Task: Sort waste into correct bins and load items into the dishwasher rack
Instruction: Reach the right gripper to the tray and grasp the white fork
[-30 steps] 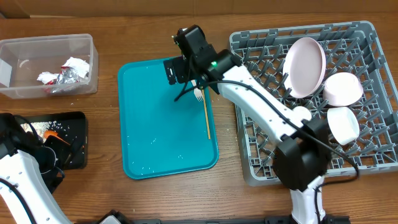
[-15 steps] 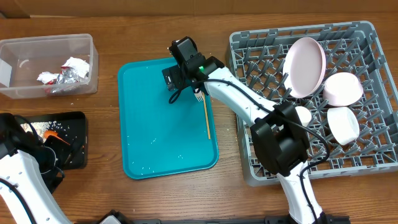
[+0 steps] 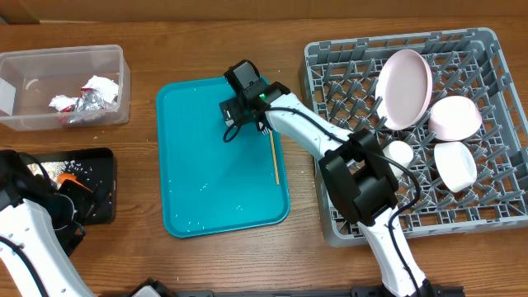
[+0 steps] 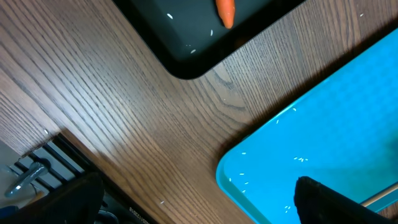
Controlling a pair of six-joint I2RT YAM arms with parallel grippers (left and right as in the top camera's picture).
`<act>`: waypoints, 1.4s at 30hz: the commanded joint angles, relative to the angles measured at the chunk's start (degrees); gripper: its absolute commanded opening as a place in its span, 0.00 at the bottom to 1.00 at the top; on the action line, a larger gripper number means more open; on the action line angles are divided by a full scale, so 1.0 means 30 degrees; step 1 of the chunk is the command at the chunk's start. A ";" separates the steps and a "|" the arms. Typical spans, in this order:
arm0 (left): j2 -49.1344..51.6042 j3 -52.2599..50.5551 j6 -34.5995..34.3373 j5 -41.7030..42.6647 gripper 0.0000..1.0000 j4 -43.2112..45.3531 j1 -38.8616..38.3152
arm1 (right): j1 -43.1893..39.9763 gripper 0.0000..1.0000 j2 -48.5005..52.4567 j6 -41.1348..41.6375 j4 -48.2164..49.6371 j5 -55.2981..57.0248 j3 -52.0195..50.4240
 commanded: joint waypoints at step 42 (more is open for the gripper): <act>-0.0328 0.0408 -0.0401 0.0211 1.00 0.0080 0.0087 | 0.0219 0.23 0.1078 0.0568 -0.2339 -0.0605 0.0386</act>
